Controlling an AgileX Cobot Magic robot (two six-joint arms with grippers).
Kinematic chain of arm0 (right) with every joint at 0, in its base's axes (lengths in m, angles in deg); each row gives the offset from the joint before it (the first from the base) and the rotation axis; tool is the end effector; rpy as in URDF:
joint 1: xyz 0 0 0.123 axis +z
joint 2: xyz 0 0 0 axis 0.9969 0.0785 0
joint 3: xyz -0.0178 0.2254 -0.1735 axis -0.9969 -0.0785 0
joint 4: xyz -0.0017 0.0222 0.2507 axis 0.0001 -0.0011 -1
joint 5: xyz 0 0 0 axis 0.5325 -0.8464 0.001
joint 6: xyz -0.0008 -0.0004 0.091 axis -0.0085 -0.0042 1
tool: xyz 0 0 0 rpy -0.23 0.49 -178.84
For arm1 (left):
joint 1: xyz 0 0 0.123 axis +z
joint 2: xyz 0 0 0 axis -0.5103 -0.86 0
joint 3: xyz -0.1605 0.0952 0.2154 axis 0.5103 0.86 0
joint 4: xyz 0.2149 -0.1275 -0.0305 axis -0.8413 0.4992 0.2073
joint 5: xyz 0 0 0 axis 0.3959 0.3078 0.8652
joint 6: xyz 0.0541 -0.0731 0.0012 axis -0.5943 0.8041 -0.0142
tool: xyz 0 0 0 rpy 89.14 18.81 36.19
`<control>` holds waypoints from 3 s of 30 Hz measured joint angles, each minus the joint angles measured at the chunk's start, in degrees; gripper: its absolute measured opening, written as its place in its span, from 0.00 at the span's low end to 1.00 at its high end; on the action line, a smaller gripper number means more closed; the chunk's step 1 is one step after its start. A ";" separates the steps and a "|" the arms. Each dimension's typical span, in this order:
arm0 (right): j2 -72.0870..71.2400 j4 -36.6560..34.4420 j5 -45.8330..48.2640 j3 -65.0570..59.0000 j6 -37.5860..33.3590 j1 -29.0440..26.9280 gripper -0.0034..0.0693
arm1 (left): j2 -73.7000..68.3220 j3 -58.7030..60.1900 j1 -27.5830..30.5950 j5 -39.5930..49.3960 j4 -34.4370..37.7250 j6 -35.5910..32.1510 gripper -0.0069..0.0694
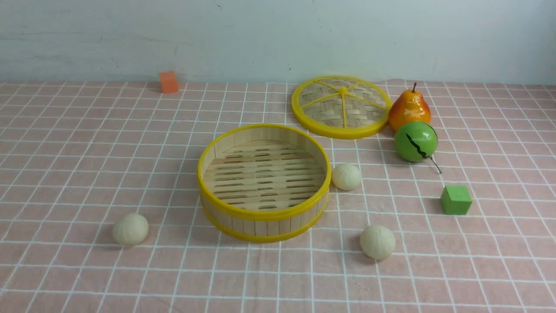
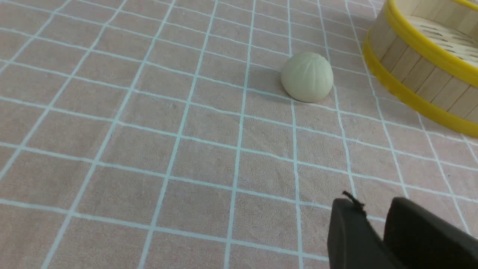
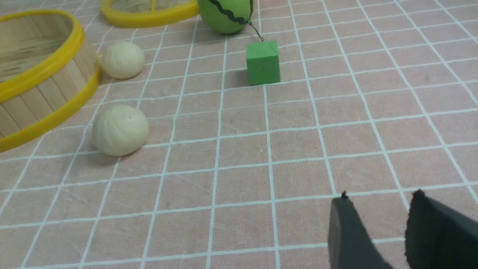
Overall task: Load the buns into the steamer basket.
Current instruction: Use the left arm to grab a steamed stuffed bun
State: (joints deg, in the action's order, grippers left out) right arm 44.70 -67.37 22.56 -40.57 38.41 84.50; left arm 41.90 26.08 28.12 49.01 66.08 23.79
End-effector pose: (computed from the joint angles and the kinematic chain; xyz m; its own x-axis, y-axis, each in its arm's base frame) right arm 0.0517 0.0022 0.1731 -0.3095 0.2138 -0.9265 0.0503 0.9767 0.2086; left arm 0.0517 -0.0048 0.1677 -0.3329 -0.2627 -0.9056 -0.0235 0.9624 -0.2705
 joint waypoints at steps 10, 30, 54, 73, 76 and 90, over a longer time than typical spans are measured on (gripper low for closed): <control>0.00 0.00 0.00 0.00 0.02 0.00 0.38 | 0.00 0.00 0.00 0.00 -0.15 -0.13 0.28; 0.00 1.09 -0.11 0.00 0.07 0.00 0.38 | 0.00 0.00 0.00 -1.07 -2.61 -1.93 0.30; 0.00 1.10 -51.90 -0.70 1.08 0.00 0.38 | 0.00 0.06 0.00 -51.62 -2.61 3.02 0.32; 32.42 11.57 -11.49 30.06 2.70 0.06 0.03 | -40.40 -40.35 -0.65 -19.10 -13.30 16.75 0.07; 41.35 10.63 2.99 33.27 2.43 1.25 0.03 | -47.18 -43.90 -3.63 -7.37 -11.61 16.97 0.07; 65.73 -4.11 13.04 36.05 -14.92 15.66 0.04 | -82.26 -62.74 -14.63 23.12 -9.48 7.16 0.17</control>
State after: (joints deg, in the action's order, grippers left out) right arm 110.43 -71.48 35.61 -4.52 23.49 100.16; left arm -40.36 -36.66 13.50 72.13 56.61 30.95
